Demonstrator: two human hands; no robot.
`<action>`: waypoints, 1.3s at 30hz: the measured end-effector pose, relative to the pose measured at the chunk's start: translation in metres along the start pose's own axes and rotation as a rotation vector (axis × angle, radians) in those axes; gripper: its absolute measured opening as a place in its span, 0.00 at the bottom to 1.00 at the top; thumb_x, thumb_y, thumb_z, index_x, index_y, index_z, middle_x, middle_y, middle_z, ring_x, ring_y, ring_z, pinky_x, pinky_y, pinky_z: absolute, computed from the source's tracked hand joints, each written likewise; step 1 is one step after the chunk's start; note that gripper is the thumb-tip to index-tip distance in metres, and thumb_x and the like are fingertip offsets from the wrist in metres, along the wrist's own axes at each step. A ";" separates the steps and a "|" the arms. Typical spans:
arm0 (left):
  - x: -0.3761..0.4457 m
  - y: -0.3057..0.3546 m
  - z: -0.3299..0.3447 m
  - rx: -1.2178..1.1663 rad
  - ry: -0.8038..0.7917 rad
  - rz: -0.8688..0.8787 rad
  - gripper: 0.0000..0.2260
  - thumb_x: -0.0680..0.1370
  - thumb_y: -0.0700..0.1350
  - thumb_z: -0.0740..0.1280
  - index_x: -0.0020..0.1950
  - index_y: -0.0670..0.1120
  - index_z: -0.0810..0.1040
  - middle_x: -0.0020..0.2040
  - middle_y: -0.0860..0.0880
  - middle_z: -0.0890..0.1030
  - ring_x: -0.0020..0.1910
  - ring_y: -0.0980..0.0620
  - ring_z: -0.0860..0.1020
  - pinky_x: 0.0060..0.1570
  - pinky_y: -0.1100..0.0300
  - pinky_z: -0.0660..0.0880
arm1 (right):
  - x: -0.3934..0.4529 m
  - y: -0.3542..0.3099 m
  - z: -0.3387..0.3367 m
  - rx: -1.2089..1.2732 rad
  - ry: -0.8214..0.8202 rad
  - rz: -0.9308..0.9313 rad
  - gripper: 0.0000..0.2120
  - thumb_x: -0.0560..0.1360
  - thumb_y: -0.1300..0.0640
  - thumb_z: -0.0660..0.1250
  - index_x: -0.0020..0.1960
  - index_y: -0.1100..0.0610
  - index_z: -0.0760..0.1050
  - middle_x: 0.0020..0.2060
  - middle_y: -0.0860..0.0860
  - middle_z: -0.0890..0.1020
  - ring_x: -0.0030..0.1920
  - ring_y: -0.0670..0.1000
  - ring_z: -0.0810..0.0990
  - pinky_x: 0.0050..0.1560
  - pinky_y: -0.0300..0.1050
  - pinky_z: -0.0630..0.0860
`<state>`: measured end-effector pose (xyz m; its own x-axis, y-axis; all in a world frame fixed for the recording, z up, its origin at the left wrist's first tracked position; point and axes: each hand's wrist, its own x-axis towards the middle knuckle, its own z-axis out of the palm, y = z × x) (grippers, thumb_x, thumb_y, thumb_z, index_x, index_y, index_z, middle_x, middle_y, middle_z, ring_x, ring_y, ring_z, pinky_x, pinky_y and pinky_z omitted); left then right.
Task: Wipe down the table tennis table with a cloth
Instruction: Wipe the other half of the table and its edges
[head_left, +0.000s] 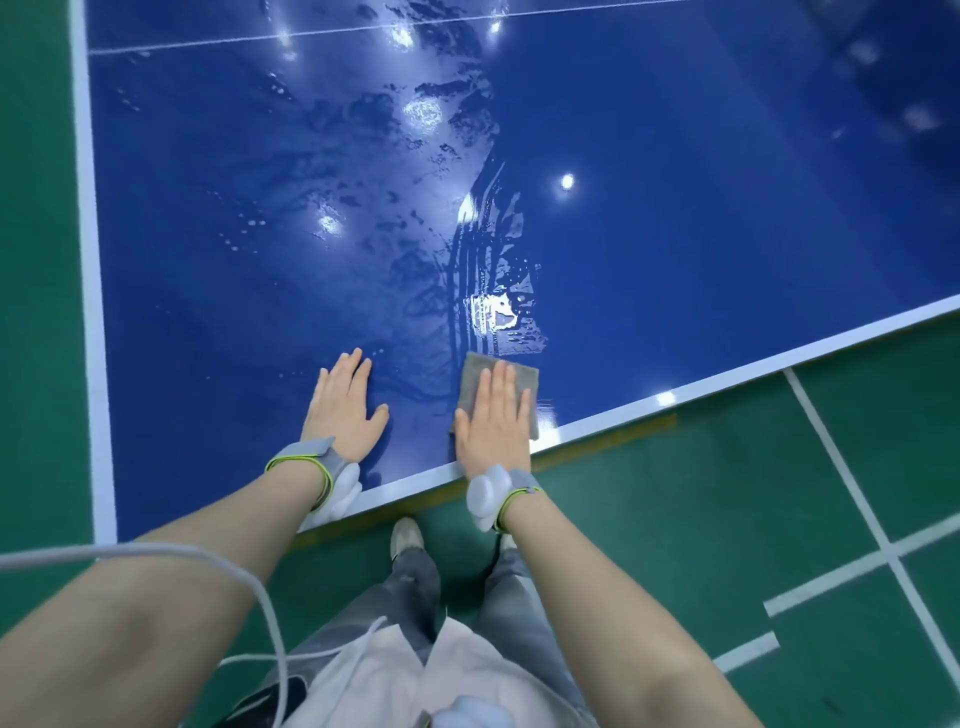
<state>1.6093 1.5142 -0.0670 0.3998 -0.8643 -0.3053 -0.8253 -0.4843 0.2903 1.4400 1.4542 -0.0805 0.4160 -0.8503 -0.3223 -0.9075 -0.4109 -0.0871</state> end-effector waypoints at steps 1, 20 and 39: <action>0.000 -0.003 0.000 -0.003 -0.001 0.006 0.28 0.80 0.49 0.57 0.76 0.42 0.51 0.77 0.47 0.49 0.76 0.50 0.46 0.73 0.56 0.40 | -0.001 -0.010 0.005 -0.013 0.022 -0.025 0.34 0.75 0.47 0.37 0.74 0.64 0.58 0.74 0.61 0.60 0.75 0.59 0.58 0.72 0.58 0.49; 0.006 -0.019 -0.007 -0.039 -0.029 0.105 0.26 0.80 0.48 0.57 0.75 0.43 0.54 0.77 0.48 0.52 0.76 0.51 0.47 0.72 0.57 0.40 | 0.026 -0.021 -0.005 0.026 -0.009 0.024 0.27 0.82 0.47 0.39 0.77 0.55 0.37 0.76 0.57 0.38 0.76 0.56 0.36 0.72 0.55 0.33; 0.008 -0.033 -0.003 -0.129 0.009 0.162 0.23 0.80 0.44 0.58 0.74 0.43 0.58 0.76 0.49 0.56 0.75 0.51 0.50 0.72 0.60 0.39 | 0.056 -0.013 -0.019 0.059 -0.039 0.124 0.26 0.83 0.51 0.45 0.78 0.51 0.40 0.76 0.56 0.38 0.76 0.54 0.36 0.73 0.56 0.37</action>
<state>1.6408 1.5225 -0.0759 0.2697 -0.9333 -0.2370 -0.8213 -0.3515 0.4494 1.4764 1.4056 -0.0797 0.2989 -0.8796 -0.3701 -0.9541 -0.2827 -0.0988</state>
